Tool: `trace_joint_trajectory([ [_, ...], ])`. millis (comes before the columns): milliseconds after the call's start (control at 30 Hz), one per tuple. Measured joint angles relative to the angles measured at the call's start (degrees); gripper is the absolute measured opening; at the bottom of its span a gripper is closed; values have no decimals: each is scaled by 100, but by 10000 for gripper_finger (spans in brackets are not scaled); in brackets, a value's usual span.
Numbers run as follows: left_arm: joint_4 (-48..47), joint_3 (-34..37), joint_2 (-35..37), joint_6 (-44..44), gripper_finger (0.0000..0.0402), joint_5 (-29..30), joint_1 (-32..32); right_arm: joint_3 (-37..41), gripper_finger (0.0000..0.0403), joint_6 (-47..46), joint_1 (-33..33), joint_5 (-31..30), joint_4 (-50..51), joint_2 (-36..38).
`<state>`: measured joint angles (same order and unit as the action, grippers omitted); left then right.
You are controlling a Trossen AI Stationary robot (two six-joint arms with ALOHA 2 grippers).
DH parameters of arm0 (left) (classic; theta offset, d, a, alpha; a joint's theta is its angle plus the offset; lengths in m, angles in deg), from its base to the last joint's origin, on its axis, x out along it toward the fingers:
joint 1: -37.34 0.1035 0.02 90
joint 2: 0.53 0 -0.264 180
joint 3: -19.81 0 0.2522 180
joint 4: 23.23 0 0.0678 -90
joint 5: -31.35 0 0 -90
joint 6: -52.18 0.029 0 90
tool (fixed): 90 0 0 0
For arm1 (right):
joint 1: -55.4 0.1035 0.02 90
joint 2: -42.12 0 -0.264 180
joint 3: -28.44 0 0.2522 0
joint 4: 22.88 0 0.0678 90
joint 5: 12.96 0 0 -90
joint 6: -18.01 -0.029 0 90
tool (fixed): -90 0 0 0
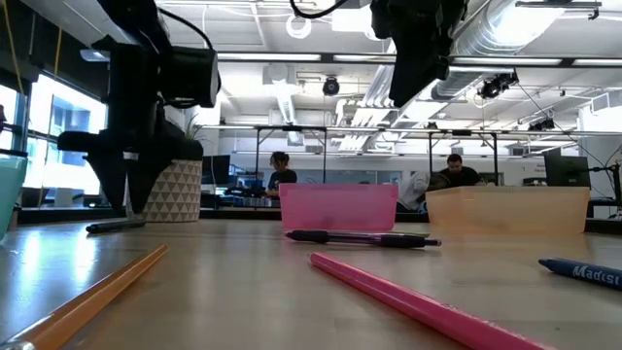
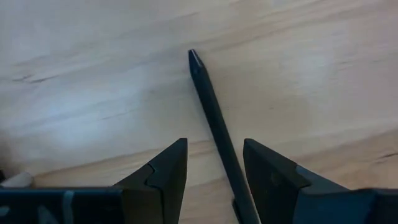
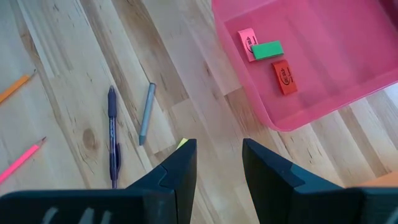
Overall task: Sort crayons/erasers/pens/pencils in bins
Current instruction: Put the black ballpen into the green bin
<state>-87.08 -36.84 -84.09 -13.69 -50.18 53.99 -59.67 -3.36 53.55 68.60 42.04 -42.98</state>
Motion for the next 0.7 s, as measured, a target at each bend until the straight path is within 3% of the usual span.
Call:
trace_joint_trajectory([
  [500, 89, -28, -677, 400, 142, -317, 174, 2, 121, 61, -2, 0, 0, 2],
  [700, 196, -22, -683, 462, 101, -344, 174, 2, 121, 87, -2, 0, 0, 2],
])
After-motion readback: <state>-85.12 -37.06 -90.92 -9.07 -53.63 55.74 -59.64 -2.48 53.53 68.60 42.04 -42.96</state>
